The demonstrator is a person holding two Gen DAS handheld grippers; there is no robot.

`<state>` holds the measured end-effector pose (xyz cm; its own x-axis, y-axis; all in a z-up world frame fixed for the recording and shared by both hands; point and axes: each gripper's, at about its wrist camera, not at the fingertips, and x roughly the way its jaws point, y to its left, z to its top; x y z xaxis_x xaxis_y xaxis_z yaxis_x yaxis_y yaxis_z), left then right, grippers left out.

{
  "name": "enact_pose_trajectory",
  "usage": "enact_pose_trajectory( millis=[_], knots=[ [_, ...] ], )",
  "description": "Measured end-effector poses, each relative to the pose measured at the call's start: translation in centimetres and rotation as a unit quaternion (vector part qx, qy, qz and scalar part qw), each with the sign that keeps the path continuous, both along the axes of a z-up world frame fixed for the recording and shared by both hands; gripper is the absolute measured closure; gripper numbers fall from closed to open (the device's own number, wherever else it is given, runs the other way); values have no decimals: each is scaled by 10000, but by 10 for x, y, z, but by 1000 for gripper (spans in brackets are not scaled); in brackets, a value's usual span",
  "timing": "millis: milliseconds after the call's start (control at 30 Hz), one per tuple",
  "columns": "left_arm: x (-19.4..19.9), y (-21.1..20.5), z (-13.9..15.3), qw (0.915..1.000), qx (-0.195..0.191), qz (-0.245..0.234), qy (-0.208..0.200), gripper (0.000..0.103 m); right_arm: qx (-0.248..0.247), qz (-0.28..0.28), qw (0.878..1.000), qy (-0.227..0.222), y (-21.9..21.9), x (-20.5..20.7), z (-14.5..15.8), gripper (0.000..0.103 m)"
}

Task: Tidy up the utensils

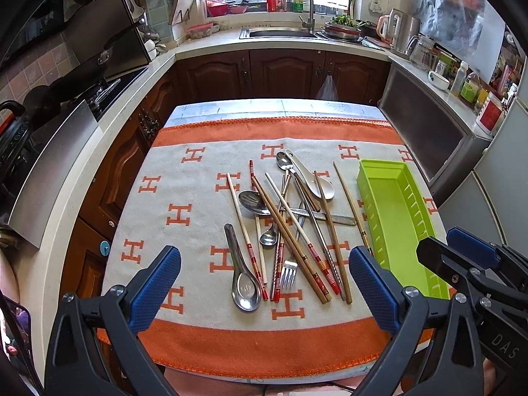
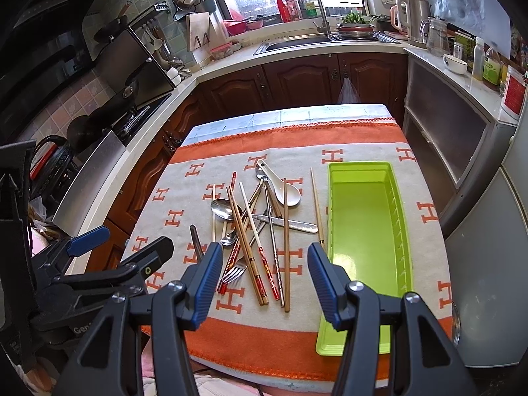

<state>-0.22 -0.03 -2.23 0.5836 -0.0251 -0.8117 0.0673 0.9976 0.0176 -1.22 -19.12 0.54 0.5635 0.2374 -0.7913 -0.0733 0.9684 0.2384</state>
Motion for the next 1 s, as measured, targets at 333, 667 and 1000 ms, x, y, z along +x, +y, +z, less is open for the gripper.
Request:
enact_pose_trajectory(
  millis=[333,667,1000],
  knots=[
    [4,-4,-5,10000,-30,-20,81,3,22,-23,10000,45,-3,3,-3,49],
    [17,-12,-11,9992,-210,-256,209,3,139,-98,9998,138,-13,9,-10,49],
    [68,-55,-37,9938,-424,-932,436,22,181,-683,9969,357,-54,30,-33,50]
  ],
)
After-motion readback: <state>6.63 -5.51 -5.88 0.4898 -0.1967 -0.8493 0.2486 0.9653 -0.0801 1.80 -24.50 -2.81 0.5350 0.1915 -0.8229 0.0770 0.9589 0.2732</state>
